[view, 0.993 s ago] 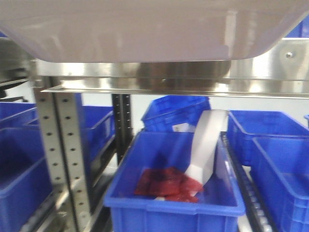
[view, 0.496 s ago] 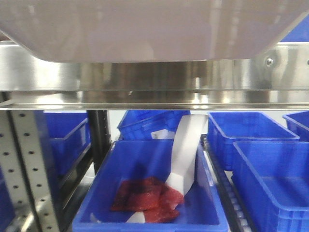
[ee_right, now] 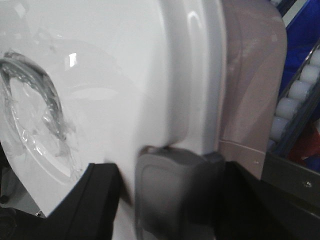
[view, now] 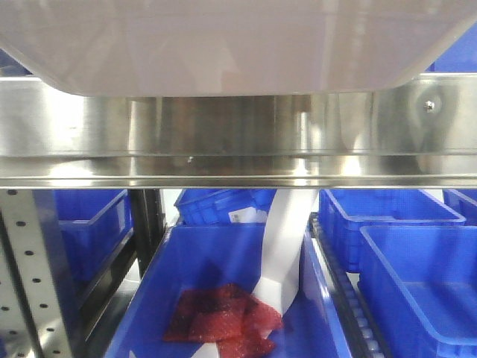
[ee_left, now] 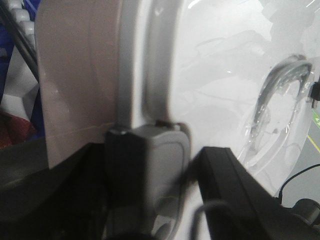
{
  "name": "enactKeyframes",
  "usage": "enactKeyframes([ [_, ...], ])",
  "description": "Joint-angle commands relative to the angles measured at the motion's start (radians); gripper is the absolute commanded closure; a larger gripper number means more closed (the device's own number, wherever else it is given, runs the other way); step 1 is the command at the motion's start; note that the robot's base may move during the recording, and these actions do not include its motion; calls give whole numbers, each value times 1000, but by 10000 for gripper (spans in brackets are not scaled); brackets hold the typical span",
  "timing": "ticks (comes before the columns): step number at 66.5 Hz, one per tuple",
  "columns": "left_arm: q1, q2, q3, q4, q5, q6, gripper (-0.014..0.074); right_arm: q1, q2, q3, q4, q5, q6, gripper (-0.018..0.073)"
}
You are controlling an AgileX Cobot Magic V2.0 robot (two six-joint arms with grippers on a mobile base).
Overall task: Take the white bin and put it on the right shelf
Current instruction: 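Approach the shelf and raise the bin above the shelf edge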
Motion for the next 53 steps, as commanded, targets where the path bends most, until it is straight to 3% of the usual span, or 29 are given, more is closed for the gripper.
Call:
enactKeyframes([
  [1, -17, -18, -33, -190, 49, 9, 386, 13, -11, -35, 184, 103, -10, 130],
  [53, -17, -18, -33, -190, 49, 9, 386, 13, -11, -35, 184, 103, -10, 130],
])
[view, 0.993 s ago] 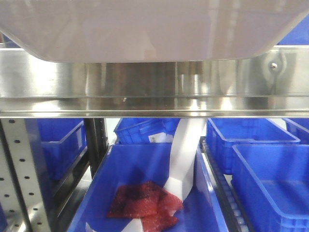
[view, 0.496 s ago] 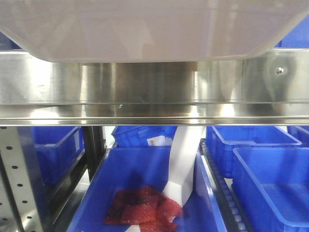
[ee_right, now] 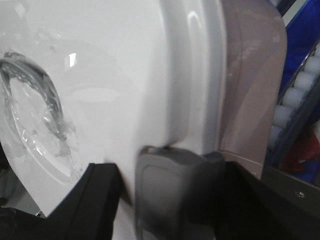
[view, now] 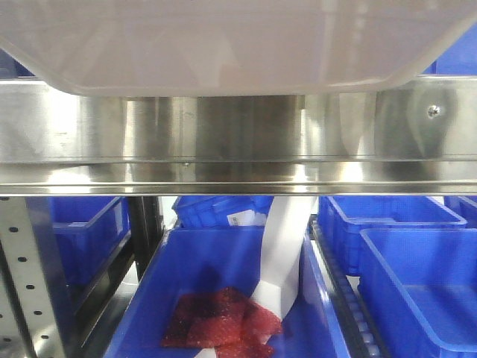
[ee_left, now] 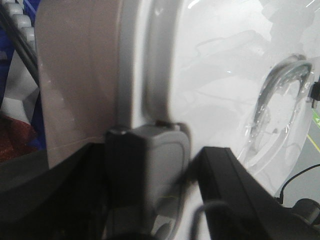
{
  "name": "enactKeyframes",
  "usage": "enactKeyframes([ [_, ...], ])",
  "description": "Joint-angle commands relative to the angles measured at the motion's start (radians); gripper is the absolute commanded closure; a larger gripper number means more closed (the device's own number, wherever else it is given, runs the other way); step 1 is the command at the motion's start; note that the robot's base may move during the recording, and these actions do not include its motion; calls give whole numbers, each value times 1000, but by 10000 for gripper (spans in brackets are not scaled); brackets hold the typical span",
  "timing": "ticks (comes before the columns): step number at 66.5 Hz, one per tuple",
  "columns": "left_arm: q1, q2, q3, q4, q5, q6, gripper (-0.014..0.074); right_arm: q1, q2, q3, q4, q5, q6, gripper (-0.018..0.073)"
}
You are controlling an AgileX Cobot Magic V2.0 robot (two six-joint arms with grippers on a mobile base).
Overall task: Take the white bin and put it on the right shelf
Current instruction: 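Approach the shelf and raise the bin above the shelf edge, then push the bin forward onto the upper shelf with both grippers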
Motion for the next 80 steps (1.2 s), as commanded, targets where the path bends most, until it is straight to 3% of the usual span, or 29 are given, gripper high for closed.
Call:
enactKeyframes([
  [1, -17, -18, -33, -190, 49, 9, 386, 13, -11, -35, 184, 103, -10, 130],
  [46, -17, -18, -33, -192, 47, 9, 386, 13, -11, -35, 184, 85, -10, 130],
  [63, -17, -18, -33, -278, 53, 9, 386, 13, -8, -47, 213, 82, -8, 130],
  [80, -17, 37, -33, -353, -13, 17, 386, 13, 93, -128, 251, 64, -8, 130],
])
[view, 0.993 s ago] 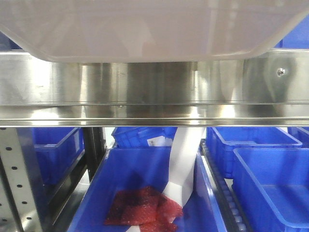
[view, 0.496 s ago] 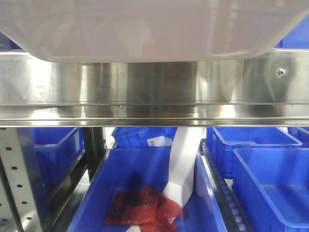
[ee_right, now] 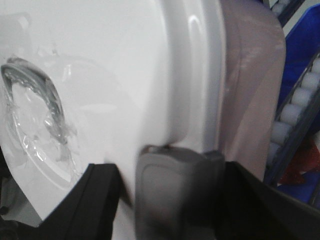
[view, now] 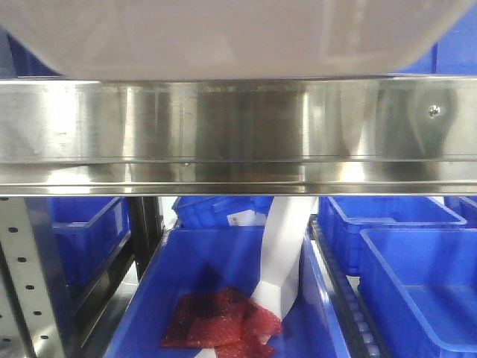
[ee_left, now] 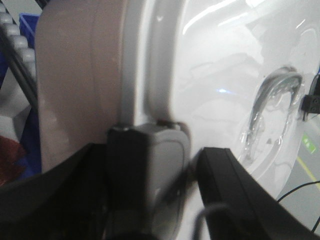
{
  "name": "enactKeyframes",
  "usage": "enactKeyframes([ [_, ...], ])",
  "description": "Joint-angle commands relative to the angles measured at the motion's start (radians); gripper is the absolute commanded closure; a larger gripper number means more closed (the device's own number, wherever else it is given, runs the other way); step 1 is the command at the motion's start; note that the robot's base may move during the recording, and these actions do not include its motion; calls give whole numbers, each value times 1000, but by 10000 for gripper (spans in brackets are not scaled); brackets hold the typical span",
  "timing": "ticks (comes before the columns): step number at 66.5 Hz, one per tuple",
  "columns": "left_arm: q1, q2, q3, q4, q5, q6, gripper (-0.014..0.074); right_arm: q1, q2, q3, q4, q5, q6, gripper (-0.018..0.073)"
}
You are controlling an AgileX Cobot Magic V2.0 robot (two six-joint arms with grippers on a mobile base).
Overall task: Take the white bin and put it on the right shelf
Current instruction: 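Push the bin forward onto the upper shelf with both grippers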
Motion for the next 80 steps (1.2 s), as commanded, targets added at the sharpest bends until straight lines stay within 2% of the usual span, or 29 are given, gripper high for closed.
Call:
enactKeyframes([
  [1, -19, 23, -34, -274, 33, 14, 386, 17, 41, -67, 232, 67, -10, 130],
  [6, -19, 64, -53, -295, 33, 37, 386, 17, 85, -90, 253, 55, -10, 130],
  [30, -19, 287, -232, -287, 2, 37, 385, 17, 279, -153, 374, -2, -11, 130],
  [47, -19, 422, -281, -287, -17, 37, 385, 17, 371, -157, 404, -46, -49, 130],
  [63, -19, 459, -281, -284, -9, 37, 379, 17, 428, -161, 415, -81, -49, 130],
  [68, -19, 461, -281, -284, -12, 37, 350, 17, 435, -161, 415, -103, -49, 130],
  [80, -19, 461, -281, -284, -16, 37, 207, 17, 439, -161, 415, -138, -51, 123],
])
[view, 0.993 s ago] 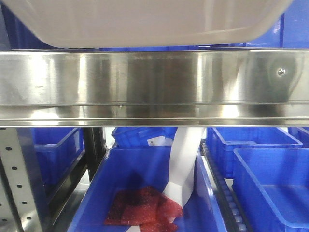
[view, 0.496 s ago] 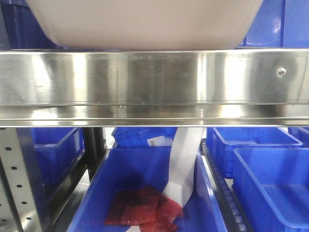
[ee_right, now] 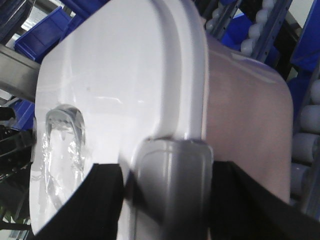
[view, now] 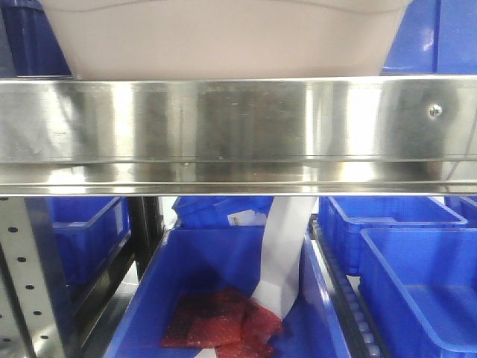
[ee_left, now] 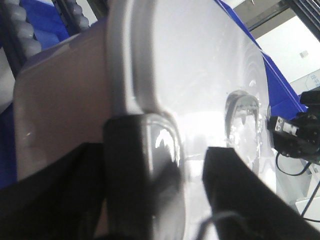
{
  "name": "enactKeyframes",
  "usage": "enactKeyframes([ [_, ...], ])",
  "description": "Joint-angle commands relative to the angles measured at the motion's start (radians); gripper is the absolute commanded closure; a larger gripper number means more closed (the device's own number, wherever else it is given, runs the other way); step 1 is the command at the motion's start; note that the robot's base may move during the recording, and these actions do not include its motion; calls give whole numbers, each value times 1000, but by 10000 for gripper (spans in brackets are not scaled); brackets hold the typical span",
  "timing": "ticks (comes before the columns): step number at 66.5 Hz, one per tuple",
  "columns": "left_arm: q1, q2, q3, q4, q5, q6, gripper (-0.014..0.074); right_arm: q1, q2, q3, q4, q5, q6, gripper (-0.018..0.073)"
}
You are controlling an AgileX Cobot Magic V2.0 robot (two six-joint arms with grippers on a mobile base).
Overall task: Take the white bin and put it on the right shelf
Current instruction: 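Push the bin forward onto the upper shelf with both grippers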
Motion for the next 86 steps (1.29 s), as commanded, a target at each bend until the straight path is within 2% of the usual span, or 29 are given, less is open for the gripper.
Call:
enactKeyframes([
  [1, -15, -36, -42, -122, 43, 5, 198, 7, -33, -40, 125, 17, -17, 120],
  [18, -15, -36, -42, -87, -11, 3, 173, 7, -33, -40, 119, -76, -21, -79],
  [34, -14, -36, -42, -78, -91, -4, 174, 6, -33, -40, 107, -178, -21, -83],
  [69, -14, -36, -42, -76, -113, -4, 187, 6, -33, -40, 78, -147, -21, -80],
  [72, -14, -36, -42, -76, -110, -4, 220, 6, -33, -40, 78, -139, -21, -58],
  [77, -14, -36, -42, -73, -110, -4, 339, 6, -33, -40, 75, -132, -21, 51],
  [86, -14, -36, -42, -71, -110, -4, 602, 6, -33, -40, 73, -134, -21, 386],
])
